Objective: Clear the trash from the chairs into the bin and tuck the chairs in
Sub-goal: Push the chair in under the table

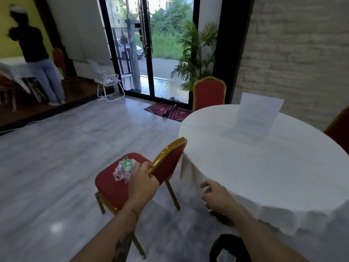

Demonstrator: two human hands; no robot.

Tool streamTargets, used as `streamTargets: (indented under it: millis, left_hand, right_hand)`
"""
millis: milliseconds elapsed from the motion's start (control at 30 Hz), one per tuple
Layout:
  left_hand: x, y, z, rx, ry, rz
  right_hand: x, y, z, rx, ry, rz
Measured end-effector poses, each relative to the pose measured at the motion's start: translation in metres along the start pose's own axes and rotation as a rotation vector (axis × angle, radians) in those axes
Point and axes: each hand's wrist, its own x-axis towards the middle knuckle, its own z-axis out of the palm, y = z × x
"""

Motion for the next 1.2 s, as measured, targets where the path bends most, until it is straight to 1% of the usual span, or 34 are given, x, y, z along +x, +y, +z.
streamTargets:
  millis: [67, 133, 200, 267, 467, 600, 667, 800, 900, 967, 1033, 1133, 1200]
  left_hand:
    - [0.017, -0.014, -0.003, 0.088, -0.065, -0.078]
    - [0.035, -0.031, 0.002, 0.147, -0.203, -0.137]
    - [0.052, -0.046, 0.009, 0.132, -0.351, -0.149]
    - [0.066, -0.06, 0.018, 0.101, -0.462, -0.13]
    - [0.092, -0.07, 0.009, 0.177, -0.617, 0.002]
    - [0.09, -0.073, -0.007, 0.143, -0.646, 0.034]
    - [0.085, -0.085, -0.018, 0.116, -0.695, 0.023]
    - [0.081, -0.116, -0.053, 0.147, -0.764, 0.062]
    - [0.08, -0.139, -0.076, 0.167, -0.8, 0.056]
    - [0.08, -0.156, -0.091, 0.187, -0.802, 0.048]
    - [0.081, -0.164, -0.098, 0.192, -0.808, 0.066]
    - [0.083, -0.174, -0.106, 0.198, -0.818, 0.081]
    - [0.085, -0.176, -0.109, 0.212, -0.83, 0.09]
  right_hand:
    - [0.01, -0.03, 0.008, -0.04, -0.004, -0.017]
    - [0.021, -0.055, 0.016, -0.056, -0.002, -0.021]
    - [0.031, -0.076, 0.025, -0.055, 0.015, -0.024]
    - [0.039, -0.09, 0.031, -0.064, 0.032, -0.033]
    - [0.048, -0.1, 0.04, -0.143, 0.013, 0.031]
    - [0.065, -0.106, 0.042, -0.189, 0.041, 0.049]
    - [0.081, -0.112, 0.046, -0.21, 0.089, 0.028]
    - [0.104, -0.124, 0.051, -0.382, 0.17, -0.057]
    - [0.112, -0.13, 0.053, -0.547, 0.091, -0.108]
    - [0.114, -0.135, 0.06, -0.539, 0.033, -0.175]
    - [0.113, -0.134, 0.066, -0.499, 0.017, -0.209]
    - [0.111, -0.135, 0.075, -0.43, -0.013, -0.194]
    - [0.112, -0.135, 0.078, -0.494, -0.037, -0.204]
